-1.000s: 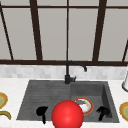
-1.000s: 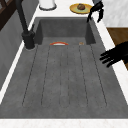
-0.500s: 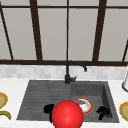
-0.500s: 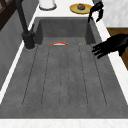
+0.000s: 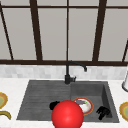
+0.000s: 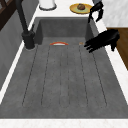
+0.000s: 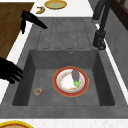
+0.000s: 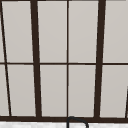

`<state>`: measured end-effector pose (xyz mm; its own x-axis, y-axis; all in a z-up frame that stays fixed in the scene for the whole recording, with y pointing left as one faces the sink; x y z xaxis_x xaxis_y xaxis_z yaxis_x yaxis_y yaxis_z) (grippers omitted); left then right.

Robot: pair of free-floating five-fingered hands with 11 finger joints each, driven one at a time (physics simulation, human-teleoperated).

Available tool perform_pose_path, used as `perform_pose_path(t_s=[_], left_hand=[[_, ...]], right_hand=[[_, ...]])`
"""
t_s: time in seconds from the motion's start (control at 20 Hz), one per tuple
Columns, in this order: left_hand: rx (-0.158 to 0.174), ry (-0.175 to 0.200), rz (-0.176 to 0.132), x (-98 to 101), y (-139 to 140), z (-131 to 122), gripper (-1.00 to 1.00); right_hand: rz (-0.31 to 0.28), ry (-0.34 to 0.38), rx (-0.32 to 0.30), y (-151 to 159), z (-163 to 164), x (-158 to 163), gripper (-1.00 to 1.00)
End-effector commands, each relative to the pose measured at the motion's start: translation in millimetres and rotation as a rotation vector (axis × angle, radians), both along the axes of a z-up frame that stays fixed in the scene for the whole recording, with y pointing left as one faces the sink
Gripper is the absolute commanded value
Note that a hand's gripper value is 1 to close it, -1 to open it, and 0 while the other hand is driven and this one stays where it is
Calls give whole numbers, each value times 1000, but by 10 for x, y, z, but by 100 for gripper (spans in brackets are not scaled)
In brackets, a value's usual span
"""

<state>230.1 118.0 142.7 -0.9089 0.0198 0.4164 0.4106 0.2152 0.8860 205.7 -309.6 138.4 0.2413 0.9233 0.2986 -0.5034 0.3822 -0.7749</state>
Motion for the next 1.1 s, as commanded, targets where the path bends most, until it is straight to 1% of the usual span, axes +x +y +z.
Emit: perform_pose_path(t_s=[0.0, 0.05, 0.25, 0.35, 0.85, 0.9, 1.05], left_hand=[[21, -6, -47, 59, -207, -11, -100], [32, -1, -26, 124, -271, -35, -100], [36, 1, -21, 238, -501, -59, -100], [33, -2, -27, 288, -617, -68, -100], [42, 0, -25, 584, -1206, -133, -100], [44, 1, -23, 619, -1266, -141, -100], [60, 1, 0, 776, -1449, -190, -100]], right_hand=[[0, 0, 0, 0, 0, 0, 0], [0, 0, 0, 0, 0, 0, 0], [0, 0, 0, 0, 0, 0, 0], [0, 0, 0, 0, 0, 0, 0], [-1, 0, 0, 0, 0, 0, 0], [-1, 0, 0, 0, 0, 0, 0], [-1, 0, 0, 0, 0, 0, 0]])
